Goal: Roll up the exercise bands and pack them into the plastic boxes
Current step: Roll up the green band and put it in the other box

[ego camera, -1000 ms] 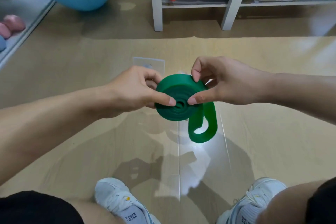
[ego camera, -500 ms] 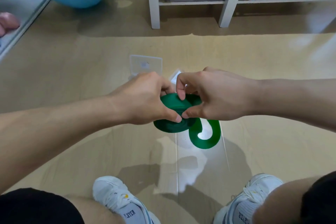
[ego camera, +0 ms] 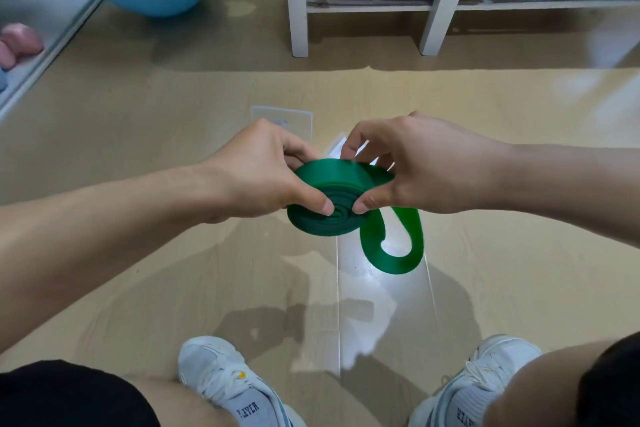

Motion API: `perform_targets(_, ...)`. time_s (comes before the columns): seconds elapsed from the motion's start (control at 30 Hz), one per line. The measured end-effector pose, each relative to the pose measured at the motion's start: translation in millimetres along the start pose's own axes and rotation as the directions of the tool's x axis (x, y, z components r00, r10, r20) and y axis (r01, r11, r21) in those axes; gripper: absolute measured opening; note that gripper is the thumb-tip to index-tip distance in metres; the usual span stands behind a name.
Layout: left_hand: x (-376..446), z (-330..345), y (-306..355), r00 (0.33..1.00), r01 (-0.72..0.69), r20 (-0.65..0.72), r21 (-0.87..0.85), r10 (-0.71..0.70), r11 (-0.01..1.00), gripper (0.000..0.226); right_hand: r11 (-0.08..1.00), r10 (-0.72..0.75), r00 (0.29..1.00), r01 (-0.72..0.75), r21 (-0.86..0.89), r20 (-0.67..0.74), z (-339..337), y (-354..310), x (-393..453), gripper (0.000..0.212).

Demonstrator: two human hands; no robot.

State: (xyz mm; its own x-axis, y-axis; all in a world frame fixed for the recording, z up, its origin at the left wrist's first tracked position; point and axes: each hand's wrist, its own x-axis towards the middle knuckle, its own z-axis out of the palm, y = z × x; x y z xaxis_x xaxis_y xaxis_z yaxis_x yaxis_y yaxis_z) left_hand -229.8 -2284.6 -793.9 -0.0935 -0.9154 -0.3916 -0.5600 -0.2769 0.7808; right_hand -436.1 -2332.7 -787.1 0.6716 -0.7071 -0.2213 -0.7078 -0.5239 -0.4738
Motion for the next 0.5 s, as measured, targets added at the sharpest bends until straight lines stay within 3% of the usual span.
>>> perform_targets(0.27, 1.2, -3.1, 2.4, 0.999, -0.009, -0.046, -0.062, 0.006, 0.998, 0.035, 0.981, 0.000, 0.992, 0.025, 0.194, -0.127, 0.3, 6.7, 0.4, 0.038)
perform_targets(0.5, 3.5, -5.1, -1.4, 0.998, 0.018, -0.053, -0.184, -0.029, 0.983, 0.037, 0.911, 0.023, 0.972, 0.076, 0.404, -0.234, 11.9, 8.9, 3.3, 0.043)
